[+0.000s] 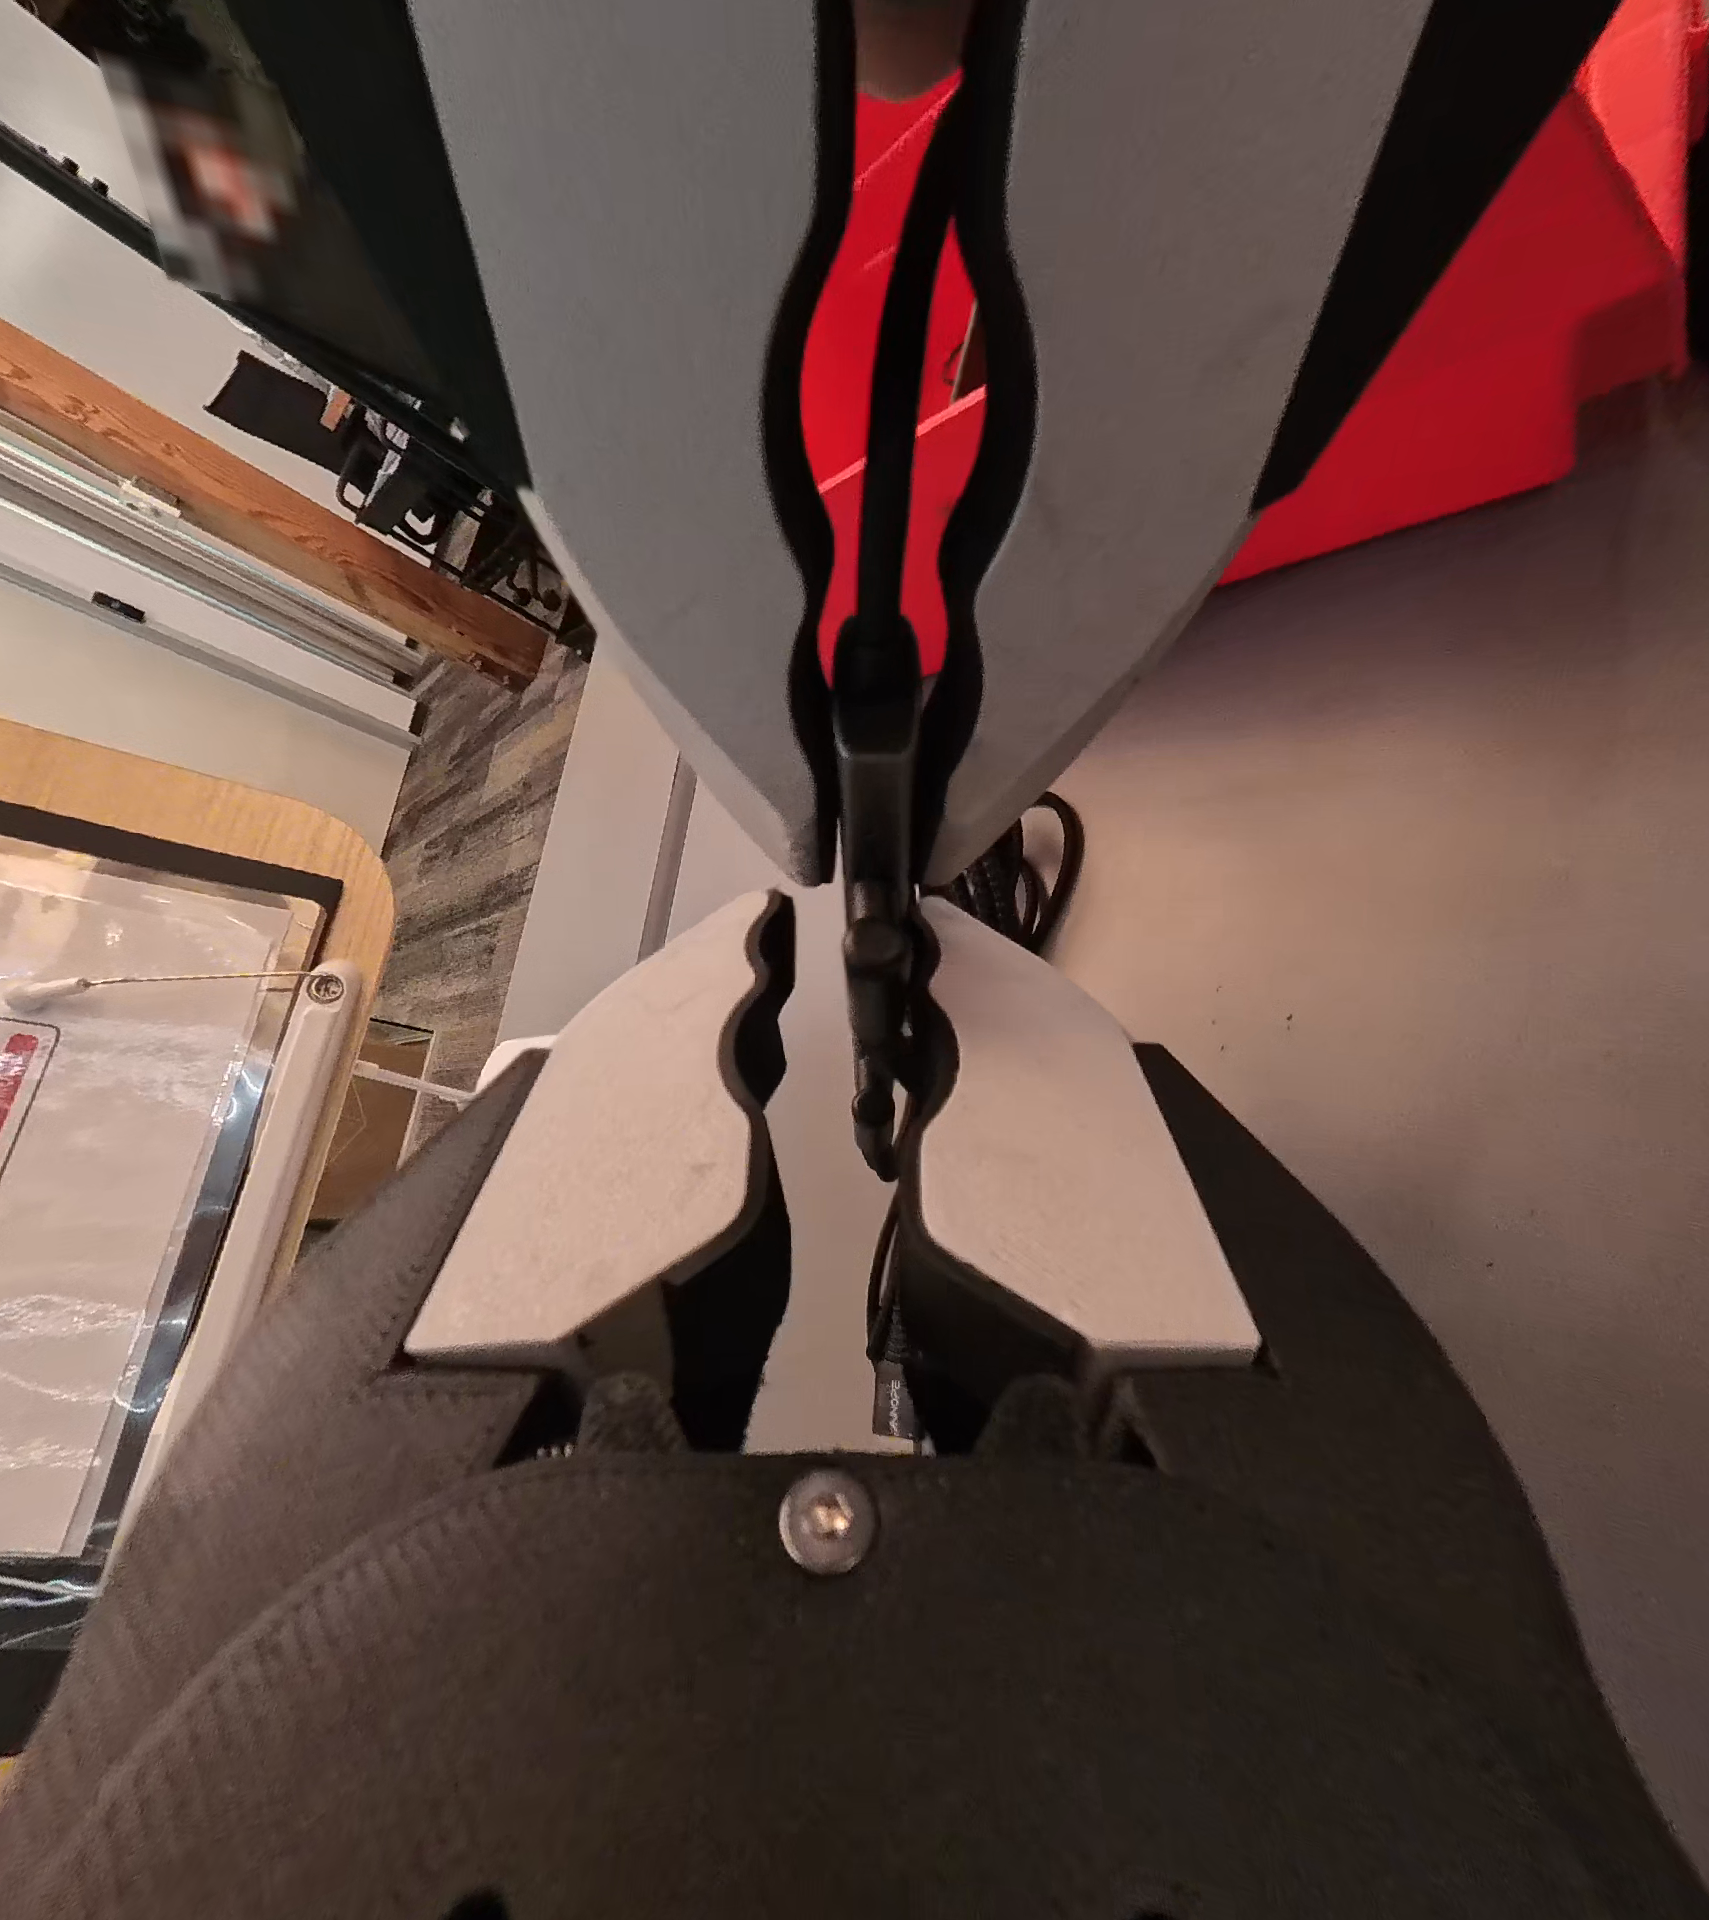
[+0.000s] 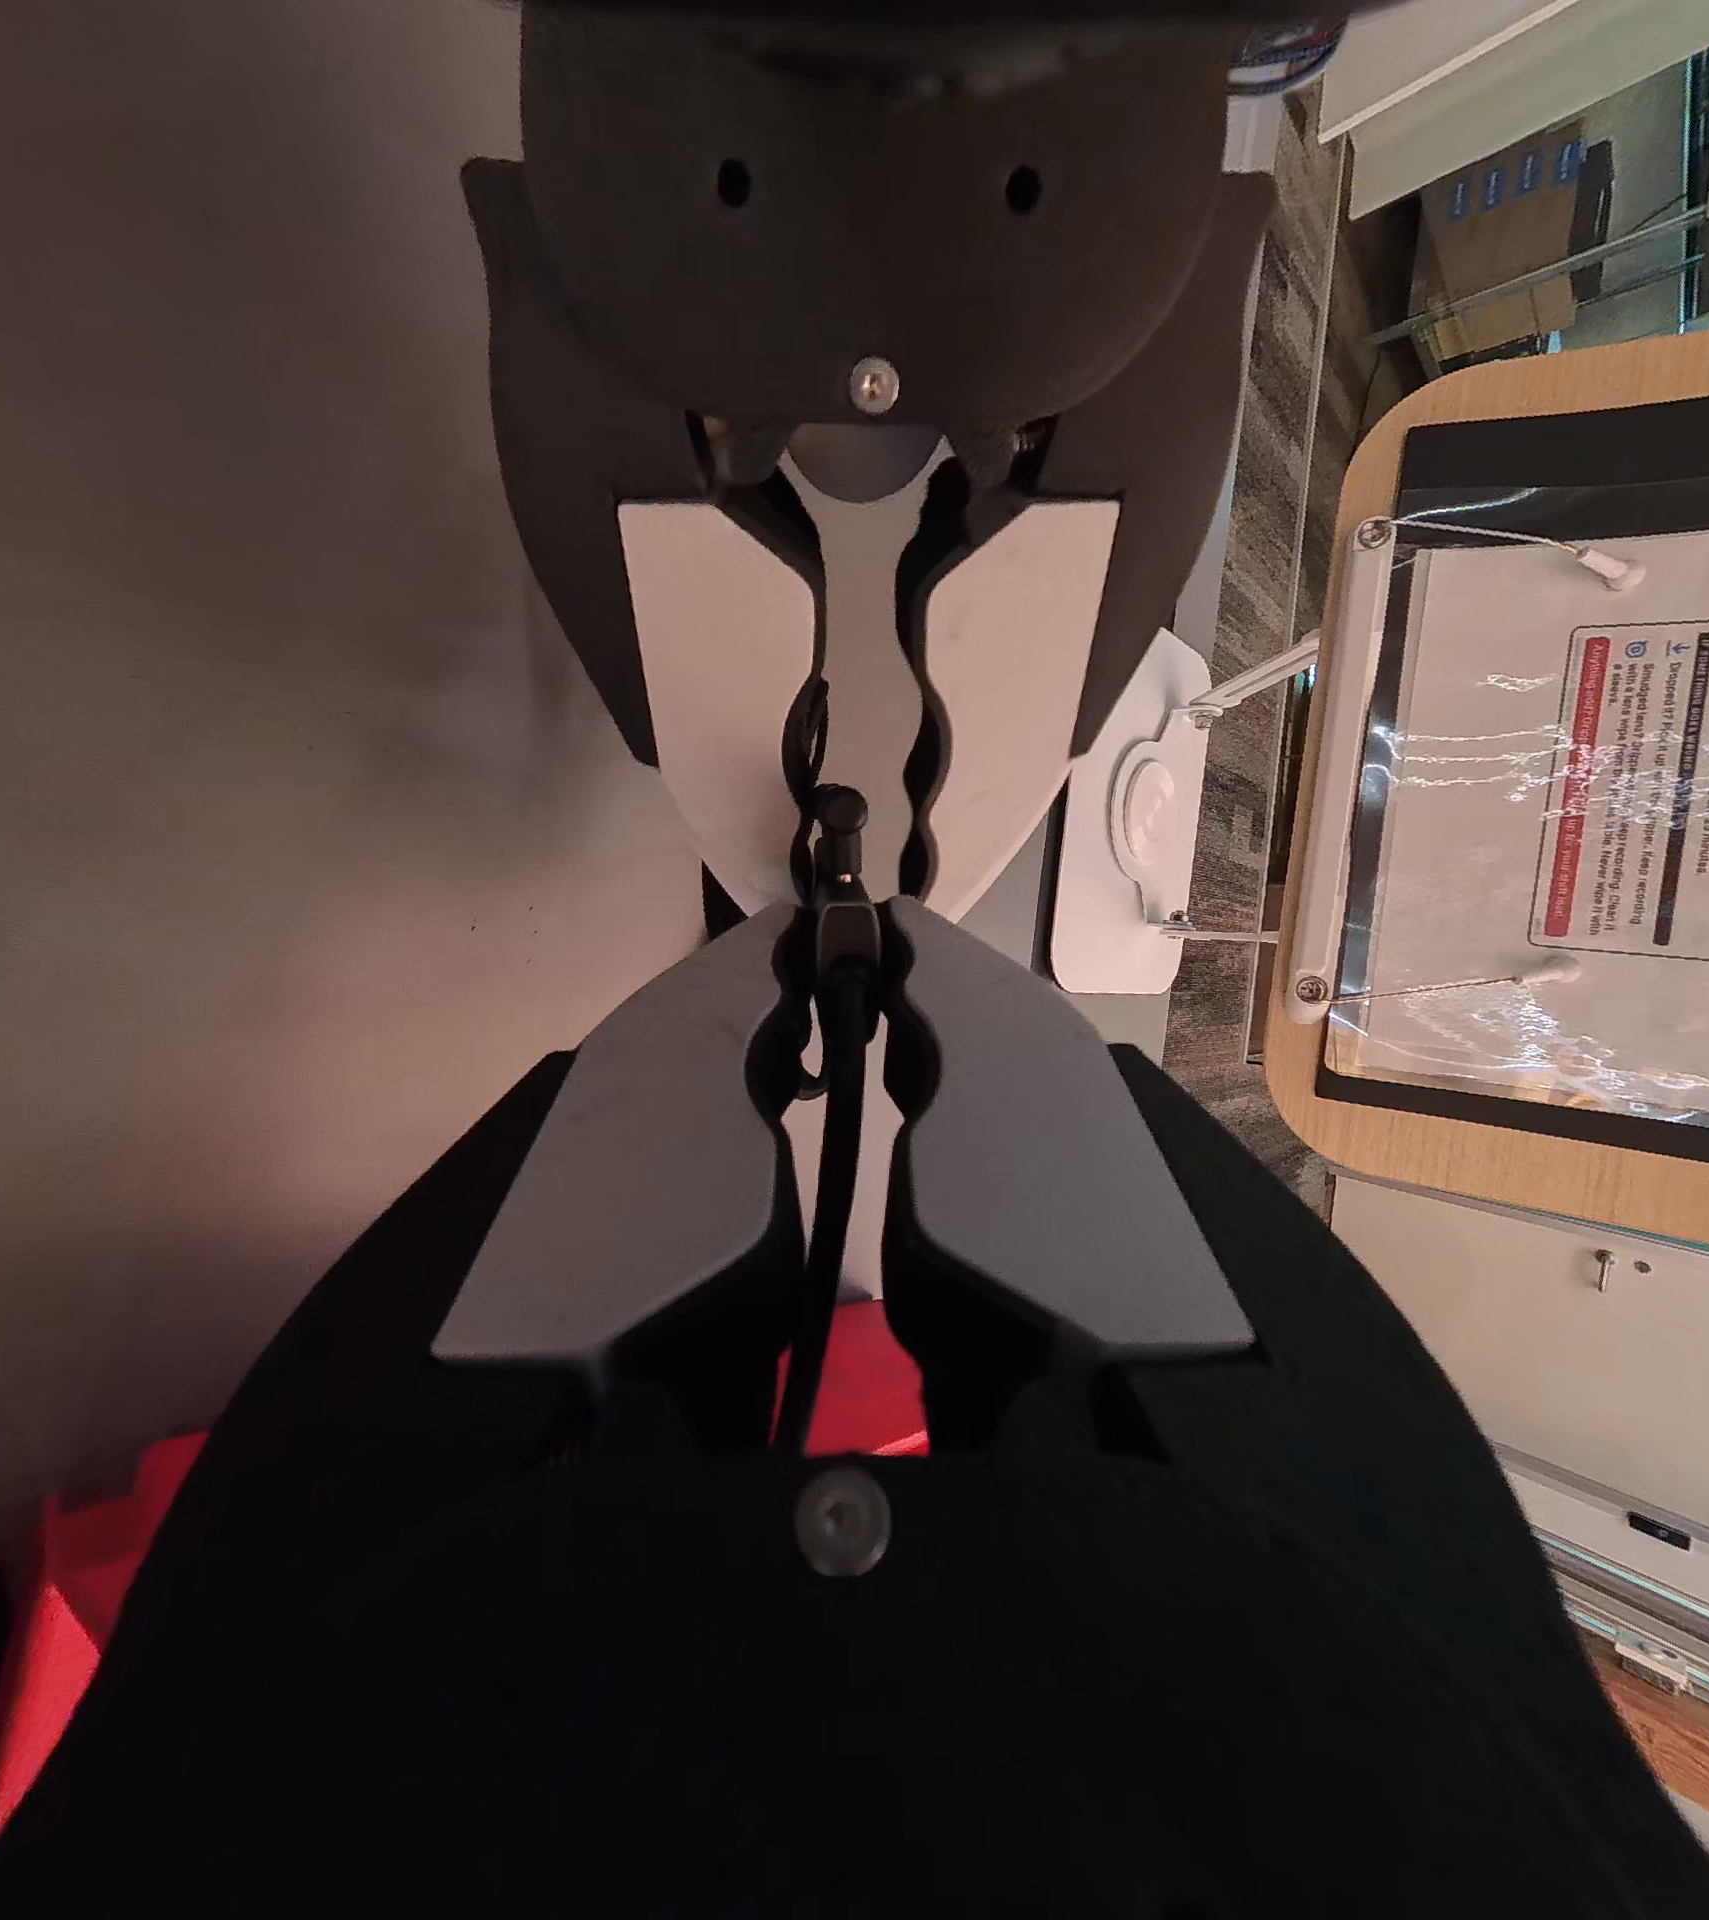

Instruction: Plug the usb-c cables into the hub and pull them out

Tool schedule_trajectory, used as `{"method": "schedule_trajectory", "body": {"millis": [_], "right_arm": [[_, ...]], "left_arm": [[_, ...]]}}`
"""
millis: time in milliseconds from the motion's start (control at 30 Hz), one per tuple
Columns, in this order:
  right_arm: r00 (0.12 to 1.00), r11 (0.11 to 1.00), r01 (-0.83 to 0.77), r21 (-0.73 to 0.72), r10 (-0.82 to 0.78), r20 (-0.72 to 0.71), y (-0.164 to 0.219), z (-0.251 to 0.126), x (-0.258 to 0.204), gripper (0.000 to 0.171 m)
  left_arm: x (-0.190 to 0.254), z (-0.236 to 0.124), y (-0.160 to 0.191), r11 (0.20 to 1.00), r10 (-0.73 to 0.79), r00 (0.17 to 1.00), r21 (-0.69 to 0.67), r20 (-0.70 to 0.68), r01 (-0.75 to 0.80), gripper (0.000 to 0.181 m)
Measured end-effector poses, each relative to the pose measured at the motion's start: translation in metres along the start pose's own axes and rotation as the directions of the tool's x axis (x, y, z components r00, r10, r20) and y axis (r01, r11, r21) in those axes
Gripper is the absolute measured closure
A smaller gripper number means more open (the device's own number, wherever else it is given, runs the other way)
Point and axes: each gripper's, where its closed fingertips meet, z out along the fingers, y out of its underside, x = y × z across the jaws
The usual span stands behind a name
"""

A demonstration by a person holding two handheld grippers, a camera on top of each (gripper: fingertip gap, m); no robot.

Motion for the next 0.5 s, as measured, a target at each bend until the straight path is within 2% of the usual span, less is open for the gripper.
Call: {"method": "schedule_trajectory", "body": {"millis": [300, 500], "right_arm": [[1.000, 1.000, -0.003, -0.006, 0.003, 0.004, 0.001, 0.000, 0.000, 0.159], [1.000, 1.000, -0.009, -0.005, 0.009, 0.006, 0.001, -0.001, 0.000, 0.159]], "left_arm": [[0.001, 0.001, 0.004, 0.999, -0.033, 0.999, -0.002, -0.025, 0.033, 0.149], [0.001, -0.011, -0.009, 0.970, -0.203, 0.965, 0.097, -0.164, 0.221, 0.117]]}}
